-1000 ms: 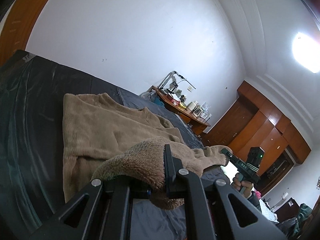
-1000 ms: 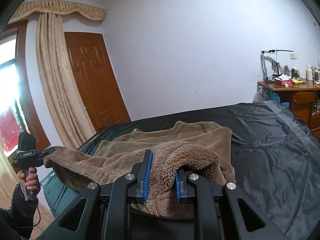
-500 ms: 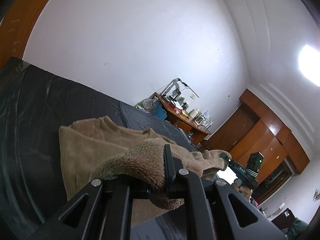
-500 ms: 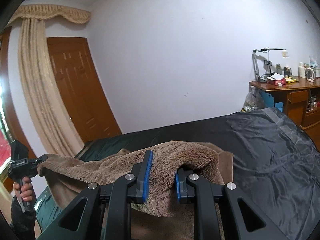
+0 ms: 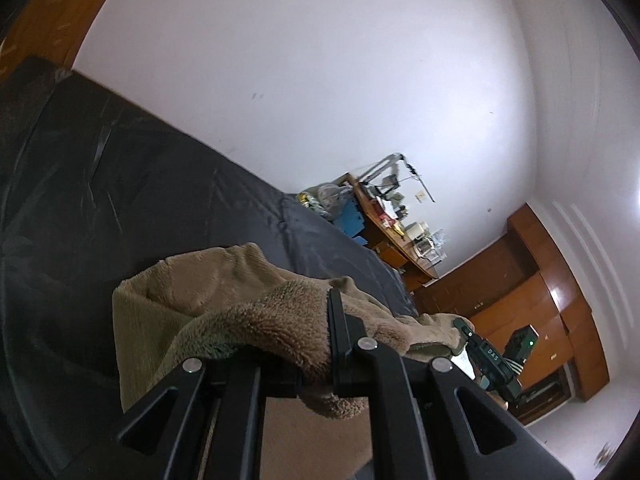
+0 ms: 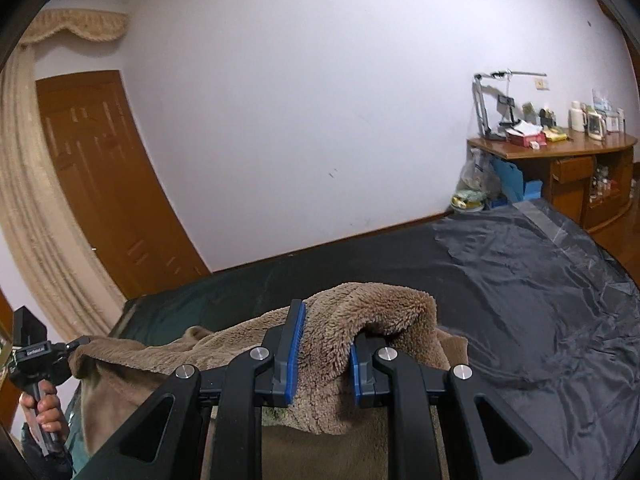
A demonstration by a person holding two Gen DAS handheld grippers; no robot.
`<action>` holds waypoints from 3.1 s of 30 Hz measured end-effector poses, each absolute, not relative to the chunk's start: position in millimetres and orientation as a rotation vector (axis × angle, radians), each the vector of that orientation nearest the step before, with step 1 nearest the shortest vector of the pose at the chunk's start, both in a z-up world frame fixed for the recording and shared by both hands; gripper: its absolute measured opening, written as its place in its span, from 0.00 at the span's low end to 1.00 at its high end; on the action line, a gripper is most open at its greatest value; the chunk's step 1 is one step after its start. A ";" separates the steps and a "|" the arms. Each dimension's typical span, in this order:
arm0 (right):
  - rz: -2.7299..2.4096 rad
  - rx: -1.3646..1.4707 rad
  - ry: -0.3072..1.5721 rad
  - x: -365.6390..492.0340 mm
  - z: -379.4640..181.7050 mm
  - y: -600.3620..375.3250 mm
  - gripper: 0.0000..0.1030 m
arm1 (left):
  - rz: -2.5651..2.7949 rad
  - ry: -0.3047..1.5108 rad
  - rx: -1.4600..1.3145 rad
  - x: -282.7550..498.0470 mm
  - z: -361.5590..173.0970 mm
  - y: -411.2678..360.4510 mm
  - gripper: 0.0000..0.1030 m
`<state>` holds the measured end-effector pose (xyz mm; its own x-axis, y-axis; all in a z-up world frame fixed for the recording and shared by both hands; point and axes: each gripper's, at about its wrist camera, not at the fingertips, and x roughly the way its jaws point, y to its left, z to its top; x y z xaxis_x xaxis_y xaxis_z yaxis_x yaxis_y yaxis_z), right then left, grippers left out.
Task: Fold clothes
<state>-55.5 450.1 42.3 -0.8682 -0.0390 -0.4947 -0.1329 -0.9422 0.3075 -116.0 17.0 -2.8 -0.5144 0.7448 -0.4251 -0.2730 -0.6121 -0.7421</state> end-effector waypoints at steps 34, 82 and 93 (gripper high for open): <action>2.759 -1.079 0.705 -117.0 -32.1 470.8 0.31 | 1.851 -1.236 -1.104 -174.9 -95.8 6.8 0.82; 2.704 -1.302 0.324 -167.4 -60.4 449.5 0.72 | 2.248 -0.720 -1.382 -220.7 -88.2 70.4 0.93; 2.733 -1.189 0.295 -143.2 -42.0 439.6 0.72 | 2.414 -0.265 -1.270 -195.4 -57.9 102.0 0.93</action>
